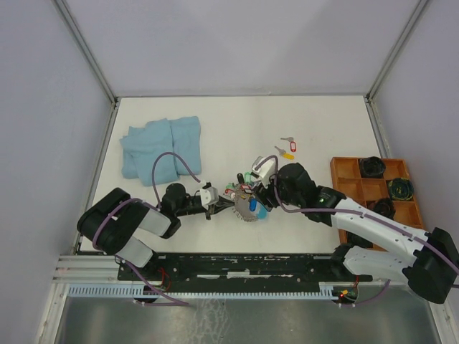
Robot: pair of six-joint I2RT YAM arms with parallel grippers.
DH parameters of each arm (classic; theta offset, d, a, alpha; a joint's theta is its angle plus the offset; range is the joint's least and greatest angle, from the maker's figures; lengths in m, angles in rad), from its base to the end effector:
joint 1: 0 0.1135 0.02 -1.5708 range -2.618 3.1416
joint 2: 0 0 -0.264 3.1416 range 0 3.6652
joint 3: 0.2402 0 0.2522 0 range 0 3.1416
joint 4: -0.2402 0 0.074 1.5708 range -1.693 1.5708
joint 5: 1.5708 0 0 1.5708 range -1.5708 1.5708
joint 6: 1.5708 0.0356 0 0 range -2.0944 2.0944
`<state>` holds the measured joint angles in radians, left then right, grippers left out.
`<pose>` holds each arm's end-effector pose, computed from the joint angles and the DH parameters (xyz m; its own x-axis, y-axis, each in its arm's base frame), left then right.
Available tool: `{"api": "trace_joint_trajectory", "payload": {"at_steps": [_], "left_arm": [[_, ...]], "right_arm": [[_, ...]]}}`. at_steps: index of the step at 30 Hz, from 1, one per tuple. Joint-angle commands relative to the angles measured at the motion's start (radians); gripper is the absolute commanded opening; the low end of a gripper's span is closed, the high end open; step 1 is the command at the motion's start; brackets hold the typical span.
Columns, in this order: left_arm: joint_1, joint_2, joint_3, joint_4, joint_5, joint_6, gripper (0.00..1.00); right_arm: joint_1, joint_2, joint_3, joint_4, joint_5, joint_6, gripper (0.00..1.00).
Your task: Put the keys on the keyring
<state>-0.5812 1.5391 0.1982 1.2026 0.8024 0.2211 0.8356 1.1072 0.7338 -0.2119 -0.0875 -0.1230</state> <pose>0.1729 -0.1442 0.1389 0.1018 0.1155 -0.9881 0.9783 0.1686 0.1205 0.1608 0.1824 0.2557 -0.2711 -0.4820 -0.8332 -0.8272 0.5592 -0.0544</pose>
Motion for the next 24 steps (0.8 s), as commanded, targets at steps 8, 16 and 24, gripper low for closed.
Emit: {"api": "trace_joint_trajectory", "payload": {"at_steps": [8,16,24], "left_arm": [[0.001,-0.014,-0.037,0.204,-0.169,-0.145,0.03],[0.002,-0.008,-0.038,0.229,-0.194,-0.194,0.03],[0.001,-0.015,-0.043,0.224,-0.225,-0.216,0.03]], "right_arm": [[-0.037,-0.003,0.005,-0.177,0.421,0.409,0.84],[-0.099,0.041,-0.009,-0.186,0.481,0.576,1.00],[-0.173,0.173,0.024,-0.227,0.404,0.657,0.79]]}}
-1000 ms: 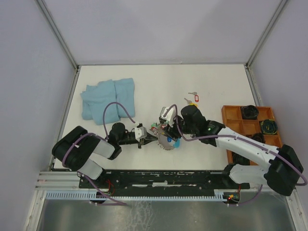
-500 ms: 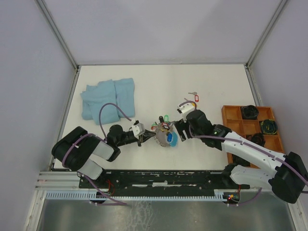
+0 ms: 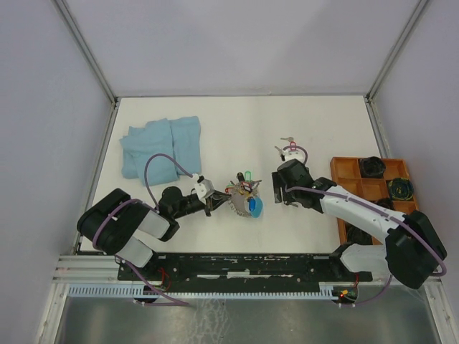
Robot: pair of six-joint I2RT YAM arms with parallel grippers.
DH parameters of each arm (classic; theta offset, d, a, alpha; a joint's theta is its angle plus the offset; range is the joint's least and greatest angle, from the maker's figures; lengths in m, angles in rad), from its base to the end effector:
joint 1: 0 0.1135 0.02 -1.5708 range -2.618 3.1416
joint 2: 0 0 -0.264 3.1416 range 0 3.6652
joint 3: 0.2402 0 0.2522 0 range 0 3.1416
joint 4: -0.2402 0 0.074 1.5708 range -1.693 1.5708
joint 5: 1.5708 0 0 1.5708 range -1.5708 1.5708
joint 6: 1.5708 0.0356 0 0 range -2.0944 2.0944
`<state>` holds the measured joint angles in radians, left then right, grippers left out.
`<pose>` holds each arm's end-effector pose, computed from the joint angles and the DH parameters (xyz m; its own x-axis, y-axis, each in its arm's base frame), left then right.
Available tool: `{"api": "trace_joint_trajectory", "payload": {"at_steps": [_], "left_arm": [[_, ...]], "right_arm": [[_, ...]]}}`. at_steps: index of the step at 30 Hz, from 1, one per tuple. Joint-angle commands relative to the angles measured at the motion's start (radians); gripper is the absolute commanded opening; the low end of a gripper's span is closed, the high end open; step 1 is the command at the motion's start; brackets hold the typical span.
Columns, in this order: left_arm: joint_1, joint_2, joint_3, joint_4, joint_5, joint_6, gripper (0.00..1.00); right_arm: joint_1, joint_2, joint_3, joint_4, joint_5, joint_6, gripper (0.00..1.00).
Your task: Put the keys on the keyring
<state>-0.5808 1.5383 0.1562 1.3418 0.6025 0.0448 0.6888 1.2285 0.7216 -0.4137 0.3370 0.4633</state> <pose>0.1725 -0.1373 0.1438 0.0078 0.0390 -0.9992 0.9261 0.3767 0.0219 0.1926 0.1433 0.2101 -0.7487 -0.0701 -0.6592 -0.1238 0.9917 0.0351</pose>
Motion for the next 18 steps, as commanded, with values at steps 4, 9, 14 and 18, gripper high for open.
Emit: {"api": "trace_joint_trajectory", "payload": {"at_steps": [4,9,14,18], "left_arm": [[0.002,-0.022,0.000,0.052,-0.028,-0.010,0.03],[0.002,-0.039,0.020,-0.034,-0.028,0.014,0.03],[0.002,-0.042,0.033,-0.075,-0.014,0.023,0.03],[0.002,-0.044,0.039,-0.088,-0.009,0.023,0.03]], "right_arm": [[-0.042,0.123,0.080,-0.060,-0.057,0.075,0.57],[-0.066,0.195,0.120,-0.088,-0.081,0.070,0.38],[-0.079,0.270,0.181,-0.133,-0.087,0.050,0.29],[-0.089,0.300,0.202,-0.148,-0.087,0.039,0.27]]}}
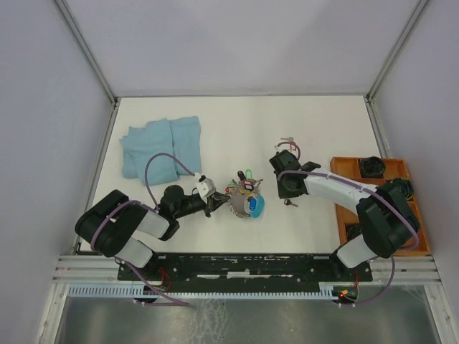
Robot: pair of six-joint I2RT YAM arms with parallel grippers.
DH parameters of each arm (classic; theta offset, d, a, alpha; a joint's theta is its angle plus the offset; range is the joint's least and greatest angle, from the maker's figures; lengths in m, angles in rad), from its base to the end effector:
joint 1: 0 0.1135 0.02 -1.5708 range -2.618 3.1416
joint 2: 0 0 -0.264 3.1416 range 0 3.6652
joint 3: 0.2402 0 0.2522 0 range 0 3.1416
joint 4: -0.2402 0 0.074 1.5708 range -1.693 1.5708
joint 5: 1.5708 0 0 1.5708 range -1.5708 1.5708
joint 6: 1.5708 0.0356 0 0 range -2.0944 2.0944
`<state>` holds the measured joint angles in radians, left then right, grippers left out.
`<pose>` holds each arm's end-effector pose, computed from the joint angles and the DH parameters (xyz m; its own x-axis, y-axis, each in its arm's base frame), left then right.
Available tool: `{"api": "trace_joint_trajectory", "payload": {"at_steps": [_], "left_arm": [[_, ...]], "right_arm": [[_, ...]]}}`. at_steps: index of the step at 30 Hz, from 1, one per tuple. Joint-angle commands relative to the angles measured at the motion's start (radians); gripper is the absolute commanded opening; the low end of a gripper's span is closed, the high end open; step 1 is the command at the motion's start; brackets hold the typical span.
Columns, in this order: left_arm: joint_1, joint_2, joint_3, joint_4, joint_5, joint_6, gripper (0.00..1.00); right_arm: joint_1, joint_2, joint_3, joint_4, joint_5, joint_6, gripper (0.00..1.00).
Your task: Put the keys on the keyring
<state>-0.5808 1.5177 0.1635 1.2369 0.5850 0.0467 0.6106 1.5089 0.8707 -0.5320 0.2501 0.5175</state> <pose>0.1733 -0.1373 0.1387 -0.0550 0.0826 -0.9951 0.9195 0.3927 -0.0182 0.2332 0.1524 0.1793 -0.8914 -0.0387 -0.4517 -0.0408 0.9992 -0.0051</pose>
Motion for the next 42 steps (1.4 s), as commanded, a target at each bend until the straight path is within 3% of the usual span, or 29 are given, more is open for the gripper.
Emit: {"api": "trace_joint_trajectory", "payload": {"at_steps": [1,24,36,42], "left_arm": [[0.002,-0.021,0.033,0.014,0.009,0.021,0.03],[0.003,-0.033,0.043,-0.027,-0.002,0.020,0.03],[0.003,-0.048,0.050,-0.026,-0.047,-0.073,0.03],[0.005,-0.074,0.045,-0.050,-0.080,-0.087,0.03]], "right_arm": [[-0.012,0.026,0.057,-0.034,0.001,-0.016,0.26],[-0.027,0.120,0.100,-0.041,-0.021,-0.038,0.14],[-0.034,0.126,0.106,-0.050,-0.023,-0.042,0.22],[-0.038,0.133,0.108,-0.043,-0.026,-0.045,0.11]]}}
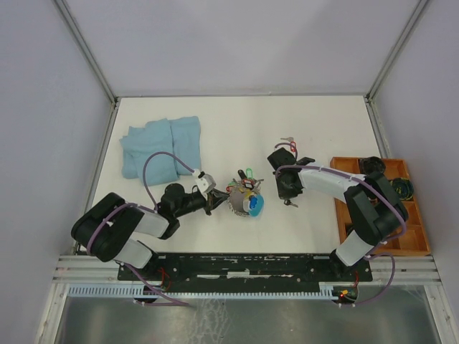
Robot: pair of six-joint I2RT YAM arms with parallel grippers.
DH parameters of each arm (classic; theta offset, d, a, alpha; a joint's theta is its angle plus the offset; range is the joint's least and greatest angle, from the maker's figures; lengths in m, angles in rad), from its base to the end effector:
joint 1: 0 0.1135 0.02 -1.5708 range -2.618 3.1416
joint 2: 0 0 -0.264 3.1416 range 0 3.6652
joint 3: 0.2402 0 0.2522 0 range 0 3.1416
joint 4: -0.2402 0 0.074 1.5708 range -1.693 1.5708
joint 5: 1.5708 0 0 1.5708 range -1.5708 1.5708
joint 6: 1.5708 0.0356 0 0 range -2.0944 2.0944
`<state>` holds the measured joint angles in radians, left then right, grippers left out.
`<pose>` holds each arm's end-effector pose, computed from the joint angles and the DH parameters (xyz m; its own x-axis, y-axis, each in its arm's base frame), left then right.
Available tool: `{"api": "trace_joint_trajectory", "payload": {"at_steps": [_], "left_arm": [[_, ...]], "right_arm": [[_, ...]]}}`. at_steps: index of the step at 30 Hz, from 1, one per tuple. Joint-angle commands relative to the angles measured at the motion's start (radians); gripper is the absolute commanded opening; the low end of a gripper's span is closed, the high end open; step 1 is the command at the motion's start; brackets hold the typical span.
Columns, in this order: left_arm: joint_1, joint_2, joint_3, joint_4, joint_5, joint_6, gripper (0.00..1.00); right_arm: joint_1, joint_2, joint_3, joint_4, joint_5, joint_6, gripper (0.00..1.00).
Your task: Put the keys on the keyring
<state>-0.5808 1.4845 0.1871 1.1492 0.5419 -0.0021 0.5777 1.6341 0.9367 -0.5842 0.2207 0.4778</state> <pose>0.1776 -0.1385 0.1414 -0.1253 0.0801 -0.9889 0.8963 0.4365 -0.0782 0.2506 0.1540 0.1614 -0.9340 -0.0732 -0.3497 -0.0575 0.9968 -0.0552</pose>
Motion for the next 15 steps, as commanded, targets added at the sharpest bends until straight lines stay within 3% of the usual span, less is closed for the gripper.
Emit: {"api": "trace_joint_trajectory", "payload": {"at_steps": [1,4,15], "left_arm": [[0.005,-0.042,0.019,0.040,-0.039,-0.037,0.03],[0.004,-0.041,0.020,0.039,-0.042,-0.039,0.03],[0.005,-0.064,0.008,0.040,-0.072,-0.029,0.03]], "right_arm": [[-0.006,0.010,0.042,0.009,0.001,-0.007,0.08],[-0.005,0.002,0.039,0.013,-0.006,-0.019,0.01],[-0.006,-0.157,-0.007,0.122,-0.101,-0.185,0.01]]}}
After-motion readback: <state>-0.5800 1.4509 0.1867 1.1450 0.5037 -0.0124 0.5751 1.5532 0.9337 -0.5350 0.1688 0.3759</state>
